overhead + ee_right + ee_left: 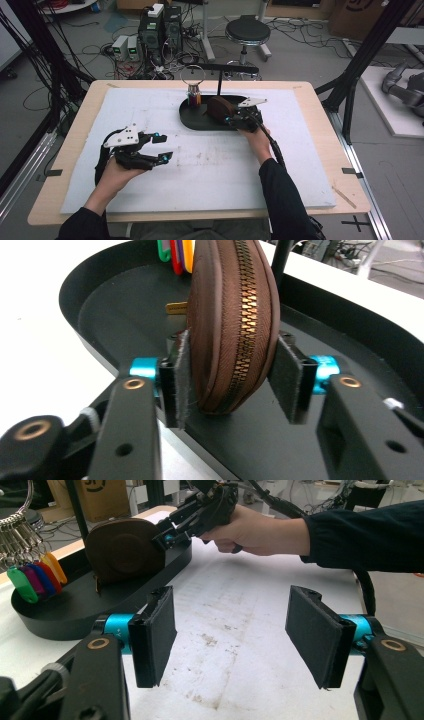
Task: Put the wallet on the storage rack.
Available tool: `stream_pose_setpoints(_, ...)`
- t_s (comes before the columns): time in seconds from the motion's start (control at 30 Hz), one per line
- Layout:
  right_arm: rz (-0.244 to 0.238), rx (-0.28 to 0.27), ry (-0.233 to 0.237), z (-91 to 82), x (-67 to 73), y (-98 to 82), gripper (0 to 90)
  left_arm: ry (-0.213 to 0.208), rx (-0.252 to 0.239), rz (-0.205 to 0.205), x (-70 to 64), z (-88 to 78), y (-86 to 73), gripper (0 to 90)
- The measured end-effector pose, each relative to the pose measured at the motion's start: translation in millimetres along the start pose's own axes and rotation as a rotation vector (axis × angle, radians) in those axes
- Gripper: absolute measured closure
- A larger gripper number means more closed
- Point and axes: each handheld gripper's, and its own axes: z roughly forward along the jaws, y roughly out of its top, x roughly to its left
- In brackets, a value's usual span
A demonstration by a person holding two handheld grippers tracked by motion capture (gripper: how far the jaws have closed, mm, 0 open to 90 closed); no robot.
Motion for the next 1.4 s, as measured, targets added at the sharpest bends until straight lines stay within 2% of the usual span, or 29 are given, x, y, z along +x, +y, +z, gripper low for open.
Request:
stream_pose_setpoints(0.1,-0.022,0.012,-0.042,-5.8,-0.4,2.6,40.1,0.0,-0.001,0.003,0.9,1.4,1.1,36.6)
stream_pose_setpoints(0.2,-0.033,0.006,-0.071,-15.9,-2.2,5.5,36.7,-0.002,0.003,0.003,1.7,2.8,1.5,36.6)
stream_pose_setpoints(0.33,-0.022,-0.027,-0.055,-32.7,-5.9,7.7,35.8,0.0,0.006,0.004,1.8,3.5,0.9,36.4)
stream_pose_setpoints(0.53,-0.017,-0.048,0.015,-62.1,-7.5,6.4,32.5,0.021,0.009,0.002,4.9,3.1,0.4,35.0)
stream_pose_setpoints(0.67,-0.022,-0.063,0.046,-87.6,-7.7,-0.2,31.2,0.035,0.012,-0.004,8.9,2.9,-0.6,34.0)
stream_pose_setpoints(0.77,-0.03,-0.063,0.057,-105.1,-8.5,-6.9,29.4,0.047,0.013,-0.006,11.1,2.1,-1.4,33.7)
stream_pose_setpoints(0.9,-0.027,-0.088,0.065,-134.3,-10.1,-19.5,28.6,0.069,0.014,-0.008,13.3,0.8,-2.4,32.1)
stream_pose_setpoints(1.03,-0.004,-0.101,0.069,-155.8,-13.7,-32.1,26.3,0.089,0.015,-0.011,15.2,-0.9,-3.9,30.1)
stream_pose_setpoints(1.1,0.024,-0.123,0.078,-167.5,-16.5,-41.7,24.6,0.096,0.012,-0.014,15.7,-1.4,-4.8,29.3)
stream_pose_setpoints(1.2,0.064,-0.141,0.069,-177.9,-20.0,-53.3,22.0,0.104,0.016,-0.01,16.5,-2.5,-6.3,28.9)
stream_pose_setpoints(1.33,0.134,-0.16,0.069,-184.9,-25.4,-71.9,21.7,0.118,0.015,-0.017,17.6,-3.2,-8.4,28.9)
stream_pose_setpoints(1.4,0.137,-0.158,0.068,-184.9,-26.9,-77.5,21.7,0.124,0.017,-0.016,17.9,-3.0,-9.1,28.9)
